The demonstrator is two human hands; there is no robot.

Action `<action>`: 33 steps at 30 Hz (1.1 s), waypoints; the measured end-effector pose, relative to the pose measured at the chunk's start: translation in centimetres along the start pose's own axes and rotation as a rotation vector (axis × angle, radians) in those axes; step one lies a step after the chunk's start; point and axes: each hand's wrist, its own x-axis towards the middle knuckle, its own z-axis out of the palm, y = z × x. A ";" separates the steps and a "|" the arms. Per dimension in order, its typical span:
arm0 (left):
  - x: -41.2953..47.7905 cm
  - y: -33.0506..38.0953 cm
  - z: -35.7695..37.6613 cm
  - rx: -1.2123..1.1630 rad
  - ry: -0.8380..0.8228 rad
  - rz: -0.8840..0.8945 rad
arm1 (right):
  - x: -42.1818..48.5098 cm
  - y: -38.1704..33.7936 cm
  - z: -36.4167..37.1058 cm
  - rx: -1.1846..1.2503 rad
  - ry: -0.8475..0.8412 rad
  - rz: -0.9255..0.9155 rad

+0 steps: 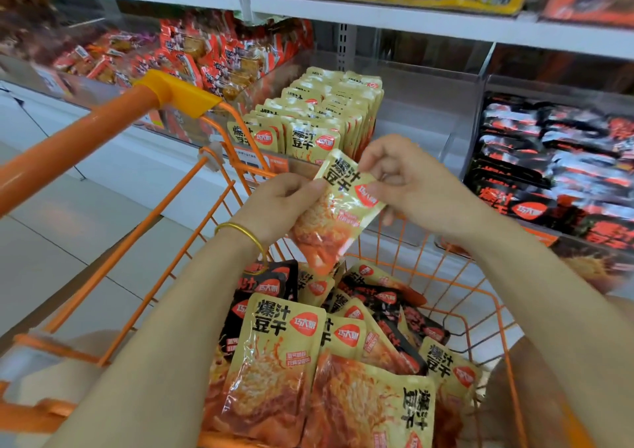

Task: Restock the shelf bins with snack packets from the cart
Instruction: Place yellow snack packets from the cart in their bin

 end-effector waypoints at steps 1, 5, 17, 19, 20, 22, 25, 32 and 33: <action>-0.1 0.2 0.0 -0.060 -0.012 0.004 | 0.3 -0.1 -0.2 0.055 0.035 0.014; 1.3 1.1 -0.2 -0.237 0.156 -0.007 | 1.4 -0.9 -0.4 0.303 0.065 0.156; 4.0 -2.8 1.9 0.726 0.261 0.385 | 9.8 1.2 0.9 -0.077 0.351 0.098; 4.2 -2.7 1.9 0.741 0.235 0.359 | 10.6 2.0 2.1 -0.236 0.306 0.131; 4.2 -2.7 1.9 0.755 0.245 0.370 | 10.9 2.4 2.5 -0.342 0.309 0.138; 4.3 -2.7 1.9 0.773 0.249 0.380 | 11.3 2.9 3.1 -0.515 0.311 0.140; 4.3 -2.7 1.9 0.776 0.236 0.359 | 11.8 3.1 3.5 -0.639 0.304 0.250; 4.0 -2.3 1.8 0.752 0.234 0.360 | 13.1 3.5 2.9 -0.743 0.062 0.279; 4.0 -2.3 1.7 0.748 0.232 0.361 | 13.1 3.7 2.9 -0.745 0.046 0.283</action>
